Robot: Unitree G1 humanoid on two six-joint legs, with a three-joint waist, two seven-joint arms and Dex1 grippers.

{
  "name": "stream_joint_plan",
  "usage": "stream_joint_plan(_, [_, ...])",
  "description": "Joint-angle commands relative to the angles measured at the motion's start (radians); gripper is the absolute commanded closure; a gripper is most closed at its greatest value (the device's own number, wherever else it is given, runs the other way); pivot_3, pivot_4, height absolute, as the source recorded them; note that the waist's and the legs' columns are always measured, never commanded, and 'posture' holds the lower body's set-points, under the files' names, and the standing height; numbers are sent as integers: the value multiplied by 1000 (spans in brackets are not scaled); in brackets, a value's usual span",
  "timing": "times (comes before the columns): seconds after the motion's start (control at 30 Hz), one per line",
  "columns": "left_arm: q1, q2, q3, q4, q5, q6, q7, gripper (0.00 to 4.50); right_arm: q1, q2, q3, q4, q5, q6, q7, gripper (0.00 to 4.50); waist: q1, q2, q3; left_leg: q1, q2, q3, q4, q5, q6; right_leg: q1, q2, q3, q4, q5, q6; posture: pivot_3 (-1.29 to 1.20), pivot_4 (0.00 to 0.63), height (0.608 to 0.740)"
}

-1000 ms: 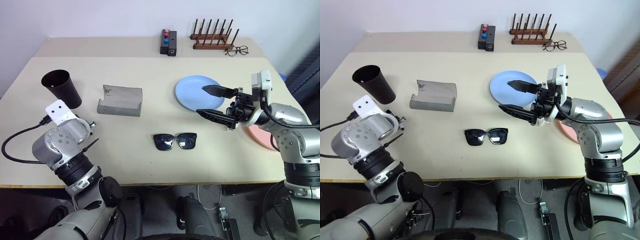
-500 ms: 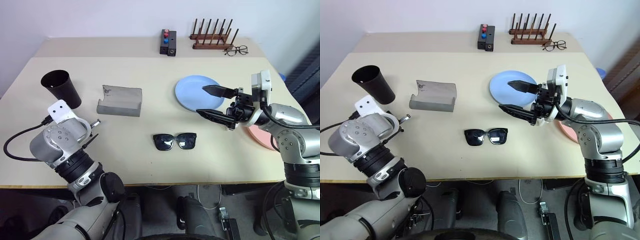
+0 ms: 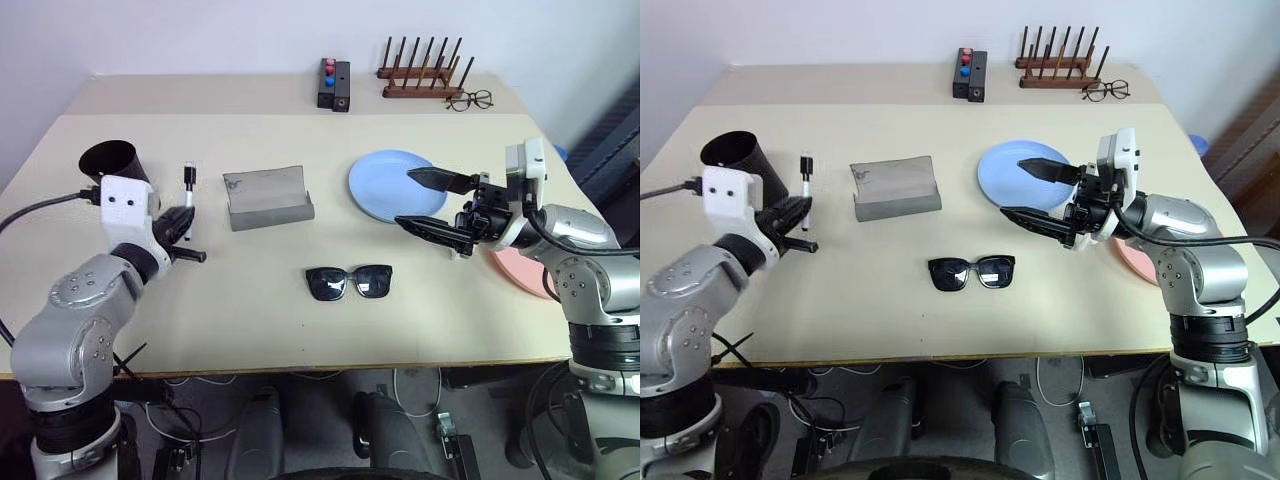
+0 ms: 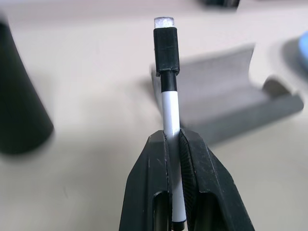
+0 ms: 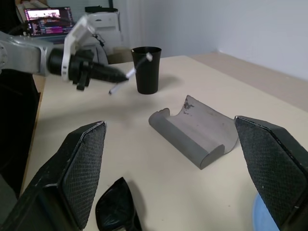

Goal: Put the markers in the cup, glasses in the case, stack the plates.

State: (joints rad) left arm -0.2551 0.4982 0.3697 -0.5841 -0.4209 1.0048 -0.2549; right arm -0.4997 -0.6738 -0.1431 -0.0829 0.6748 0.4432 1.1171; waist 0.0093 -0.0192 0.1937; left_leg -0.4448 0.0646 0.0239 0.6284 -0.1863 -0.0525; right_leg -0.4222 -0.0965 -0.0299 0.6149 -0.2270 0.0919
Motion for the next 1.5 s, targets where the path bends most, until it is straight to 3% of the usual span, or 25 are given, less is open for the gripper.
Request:
stream_joint_plan(0.03, [-11,11,40,21,38,-150,4,4457,-31,2,-11,-2,0,-20,8,145,1,0,0,-1,0,1,0,0,2,0,0,0,0,0,0,0,150,740])
stream_joint_plan(0.13, [-97,8,111,129,28,-356,-22,4457,-38,5,-7,3,-2,-20,11,145,6,0,0,-3,0,0,-2,1,3,-4,1,0,1,1,2,0,150,740])
stream_joint_plan(0.3, [-264,40,105,384,42,-624,-97,4457,-48,14,1,9,-2,-17,8,145,3,0,0,-2,1,0,-1,1,3,-2,2,0,2,1,3,0,150,740])
stream_joint_plan(0.47, [-332,93,101,571,63,-780,-153,4457,-41,11,-3,-4,-1,-14,3,145,1,0,0,-1,1,1,0,1,3,-2,2,0,1,2,5,0,150,740])
stream_joint_plan(0.67, [-403,182,184,907,31,-1023,-243,4457,-8,3,-21,-41,11,3,-20,145,2,0,0,-1,2,1,-2,1,3,-3,3,0,2,2,5,0,150,740])
stream_joint_plan(1.1, [-532,175,215,1420,-26,-1358,-432,4457,-17,4,-22,-72,28,33,-41,145,2,0,0,0,2,2,-2,1,3,-2,3,0,2,3,7,0,150,740])
stream_joint_plan(1.5, [-540,169,199,1551,-15,-1435,-435,4457,-12,-5,-25,-89,33,48,-51,145,3,0,0,-1,2,2,-1,1,3,-2,2,0,2,3,6,0,150,740])
